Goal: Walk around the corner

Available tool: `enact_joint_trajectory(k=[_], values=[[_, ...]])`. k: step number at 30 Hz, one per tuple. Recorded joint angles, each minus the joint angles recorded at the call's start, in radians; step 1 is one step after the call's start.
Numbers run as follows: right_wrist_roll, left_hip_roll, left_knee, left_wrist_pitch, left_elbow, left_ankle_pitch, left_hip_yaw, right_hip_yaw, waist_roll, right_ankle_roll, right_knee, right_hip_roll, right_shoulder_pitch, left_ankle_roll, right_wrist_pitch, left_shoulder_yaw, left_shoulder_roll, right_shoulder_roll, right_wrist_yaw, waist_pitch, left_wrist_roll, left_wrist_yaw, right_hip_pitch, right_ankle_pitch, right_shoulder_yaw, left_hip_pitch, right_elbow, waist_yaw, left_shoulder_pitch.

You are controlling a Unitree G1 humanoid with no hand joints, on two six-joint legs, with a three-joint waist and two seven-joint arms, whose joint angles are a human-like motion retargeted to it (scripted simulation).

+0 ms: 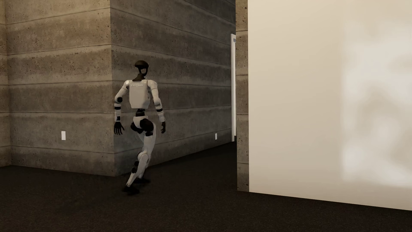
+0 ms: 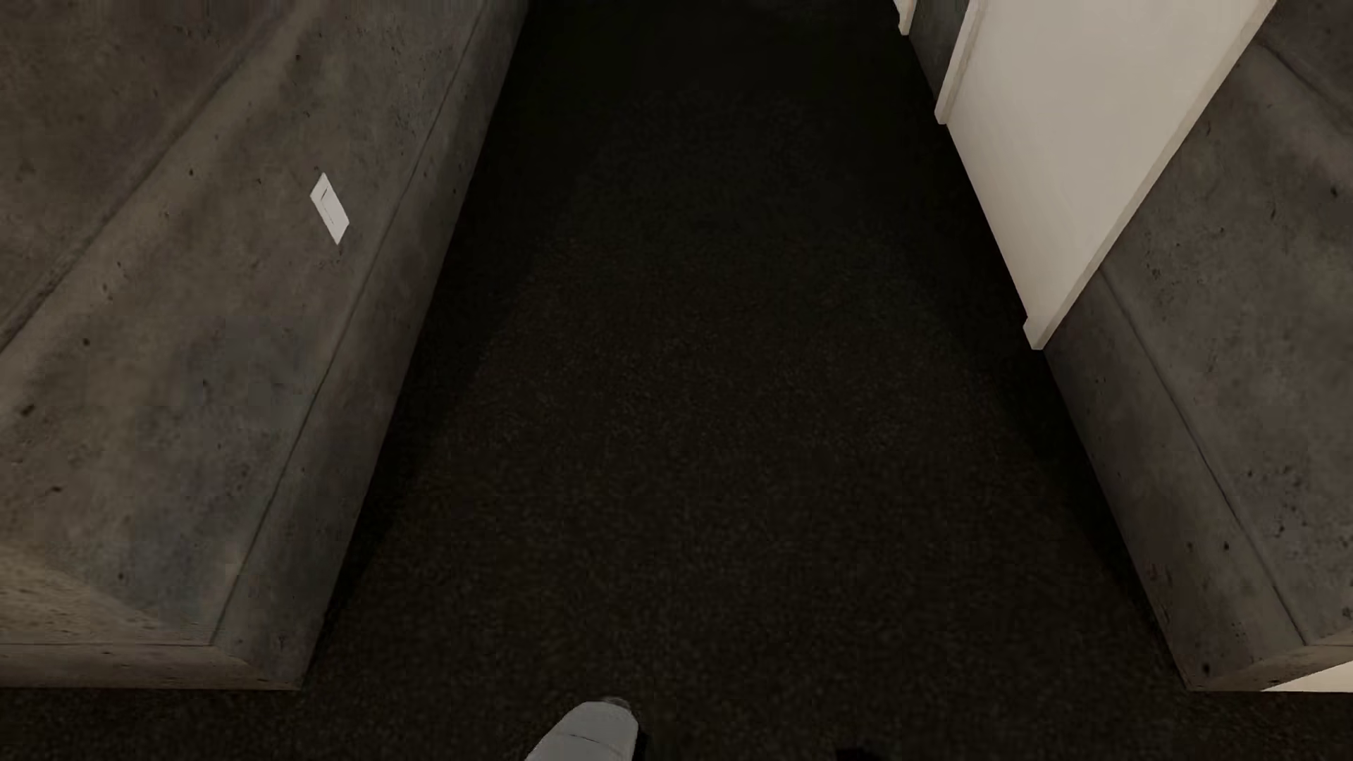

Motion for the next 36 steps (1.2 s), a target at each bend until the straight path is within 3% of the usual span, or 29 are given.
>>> enact_joint_trajectory(k=[2,3,5,6,7,8,9,11,12,13,15,16,17,18,19,20,21,22,23,24,25,26,28,30,32,33,34,35,36], values=[[0.0,0.002,-0.323,0.0,0.008,0.031,0.0,0.0,0.005,0.0,-0.026,-0.019,-0.084,0.0,0.0,-0.006,-0.003,-0.019,0.0,-0.036,0.0,0.0,0.12,-0.072,-0.075,-0.043,-0.091,0.04,0.047],[0.0,0.015,-0.349,0.0,0.012,0.002,0.0,0.0,0.012,0.0,-0.025,-0.037,-0.105,0.0,0.0,-0.007,0.0,-0.028,0.0,-0.05,0.0,0.0,0.166,-0.071,-0.108,-0.068,-0.127,0.067,0.061],[0.0,0.006,-0.16,0.0,0.044,0.088,0.0,0.0,-0.021,0.0,0.057,-0.146,-0.107,0.0,0.0,-0.02,-0.001,-0.019,0.0,-0.051,0.0,0.0,0.216,0.041,-0.153,-0.13,-0.147,0.133,0.07],[0.0,-0.039,-0.028,0.0,0.097,0.101,0.0,0.0,-0.061,0.0,0.175,-0.205,-0.083,0.0,0.0,-0.042,-0.004,0.01,0.0,-0.038,0.0,0.0,0.206,0.182,-0.155,-0.143,-0.112,0.125,0.048],[0.0,-0.066,0.037,0.0,0.128,0.051,0.0,0.0,-0.067,0.0,0.364,-0.226,-0.054,0.0,0.0,-0.045,-0.013,0.02,0.0,-0.028,0.0,0.0,0.146,0.342,-0.148,-0.091,-0.074,0.096,0.013],[0.0,-0.082,0.056,0.0,0.102,-0.01,0.0,0.0,-0.054,0.0,0.631,-0.197,-0.042,0.0,0.0,-0.02,-0.03,0.015,0.0,-0.035,0.0,0.0,0.017,0.457,-0.094,-0.04,-0.034,0.059,0.004],[0.0,-0.123,0.018,0.0,0.057,-0.026,0.0,0.0,-0.063,0.0,0.844,-0.2,-0.037,0.0,0.0,-0.003,-0.04,0.022,0.0,-0.022,0.0,0.0,-0.091,0.446,-0.03,0.055,0.02,-0.018,-0.011],[0.0,-0.142,-0.09,0.0,-0.06,-0.018,0.0,0.0,-0.015,0.0,0.986,-0.138,0.036,0.0,0.0,0.049,-0.059,0.03,0.0,-0.015,0.0,0.0,-0.3,0.426,0.033,0.233,0.094,-0.179,-0.069],[0.0,-0.142,-0.157,0.0,-0.133,-0.018,0.0,0.0,0.013,0.0,0.918,-0.112,0.104,0.0,0.0,0.058,-0.066,0.029,0.0,-0.009,0.0,0.0,-0.385,0.453,0.018,0.341,0.106,-0.241,-0.095],[0.0,-0.138,-0.213,0.0,-0.199,-0.023,0.0,0.0,0.013,0.0,0.755,-0.094,0.104,0.0,0.0,0.099,-0.062,0.064,0.0,-0.004,0.0,0.0,-0.454,0.528,0.112,0.437,0.273,-0.284,-0.124],[0.0,-0.115,-0.303,0.0,-0.343,-0.051,0.0,0.0,0.028,0.0,0.328,-0.082,0.199,0.0,0.0,0.141,-0.06,0.042,0.0,-0.012,0.0,0.0,-0.557,0.661,0.214,0.606,0.294,-0.367,-0.181],[0.0,-0.108,-0.321,0.0,-0.399,-0.085,0.0,0.0,0.017,0.0,0.132,-0.094,0.232,0.0,0.0,0.171,-0.048,0.047,0.0,-0.018,0.0,0.0,-0.577,0.52,0.238,0.675,0.319,-0.399,-0.218],[0.0,-0.099,-0.323,0.0,-0.439,-0.125,0.0,0.0,0.008,0.0,0.023,-0.107,0.262,0.0,0.0,0.184,-0.035,0.045,0.0,-0.027,0.0,0.0,-0.603,0.216,0.274,0.72,0.327,-0.432,-0.25],[0.0,-0.08,-0.312,0.0,-0.461,-0.162,0.0,0.0,0.002,0.0,0.048,-0.122,0.289,0.0,0.0,0.209,-0.028,0.048,0.0,-0.035,0.0,0.0,-0.631,0.016,0.289,0.753,0.337,-0.463,-0.271],[0.0,-0.059,-0.289,0.0,-0.463,-0.159,0.0,0.0,0.003,0.0,0.042,-0.118,0.309,0.0,0.0,0.229,-0.026,0.05,0.0,-0.031,0.0,0.0,-0.656,0.011,0.311,0.785,0.348,-0.498,-0.281],[0.0,-0.034,-0.263,0.0,-0.431,-0.112,0.0,0.0,0.014,0.0,0.063,-0.1,0.322,0.0,0.0,0.249,-0.036,0.051,0.0,-0.026,0.0,0.0,-0.676,0.191,0.327,0.83,0.364,-0.518,-0.278],[0.0,-0.017,-0.2,0.0,-0.391,0.012,0.0,0.0,0.028,0.0,0.106,-0.07,0.327,0.0,0.0,0.261,-0.05,0.055,0.0,-0.045,0.0,0.0,-0.712,0.453,0.34,0.826,0.377,-0.511,-0.262],[0.0,0.031,-0.04,0.0,-0.307,0.211,0.0,0.0,0.062,0.0,0.189,-0.023,0.315,0.0,0.0,0.246,-0.074,0.055,0.0,-0.05,0.0,0.0,-0.717,0.584,0.367,0.783,0.394,-0.495,-0.242],[0.0,0.046,0.131,0.0,-0.208,0.378,0.0,0.0,0.068,0.0,0.246,0.008,0.297,0.0,0.0,0.217,-0.092,0.052,0.0,-0.037,0.0,0.0,-0.662,0.582,0.359,0.738,0.393,-0.47,-0.219],[0.0,0.045,0.344,0.0,-0.126,0.366,0.0,0.0,0.056,0.0,0.253,0.034,0.259,0.0,0.0,0.166,-0.083,0.064,0.0,-0.027,0.0,0.0,-0.602,0.557,0.344,0.62,0.374,-0.446,-0.206],[0.0,0.06,0.514,0.0,-0.041,0.206,0.0,0.0,0.06,0.0,0.227,0.056,0.228,0.0,0.0,0.104,-0.095,0.051,0.0,-0.006,0.0,0.0,-0.504,0.506,0.311,0.519,0.323,-0.4,-0.211],[0.0,0.045,0.593,0.0,0.023,0.053,0.0,0.0,0.035,0.0,0.203,0.056,0.191,0.0,0.0,0.069,-0.092,0.052,0.0,-0.004,0.0,0.0,-0.411,0.453,0.278,0.434,0.28,-0.321,-0.191],[0.0,0.025,0.515,0.0,0.09,-0.049,0.0,0.0,-0.001,0.0,0.13,0.032,0.1,0.0,0.0,0.027,-0.083,0.034,0.0,-0.01,0.0,0.0,-0.236,0.332,0.21,0.277,0.17,-0.191,-0.115],[0.0,0.017,0.189,0.0,0.109,-0.011,0.0,0.0,-0.026,0.0,0.057,-0.012,0.022,0.0,0.0,0.006,-0.062,0.014,0.0,-0.022,0.0,0.0,-0.078,0.203,0.091,0.192,0.051,-0.097,-0.029],[0.0,0.038,-0.199,0.0,0.11,0.191,0.0,0.0,-0.016,0.0,-0.004,-0.017,-0.063,0.0,0.0,0.004,-0.049,0.007,0.0,-0.046,0.0,0.0,0.045,0.074,-0.046,0.138,-0.022,-0.045,0.024],[0.0,0.043,-0.263,0.0,0.11,0.537,0.0,0.0,-0.017,0.0,-0.003,-0.033,-0.101,0.0,0.0,-0.001,-0.044,0.002,0.0,-0.063,0.0,0.0,0.074,0.036,-0.098,0.114,-0.055,-0.023,0.035],[0.0,0.046,-0.706,0.0,0.124,0.743,0.0,0.0,-0.018,0.0,0.015,-0.053,-0.128,0.0,0.0,-0.003,-0.047,-0.005,0.0,-0.073,0.0,0.0,0.081,0.023,-0.143,0.09,-0.091,0.007,0.036],[0.0,0.043,-0.322,0.0,0.143,0.742,0.0,0.0,-0.015,0.0,0.023,-0.052,-0.143,0.0,0.0,0.033,-0.055,-0.005,0.0,-0.084,0.0,0.0,0.124,0.035,-0.148,0.042,-0.095,0.003,0.045],[0.0,0.02,-0.249,0.0,0.154,0.477,0.0,0.0,-0.021,0.0,0.069,-0.085,-0.128,0.0,0.0,0.048,-0.063,-0.003,0.0,-0.084,0.0,0.0,0.147,0.078,-0.168,0.036,-0.113,0.023,0.043]])
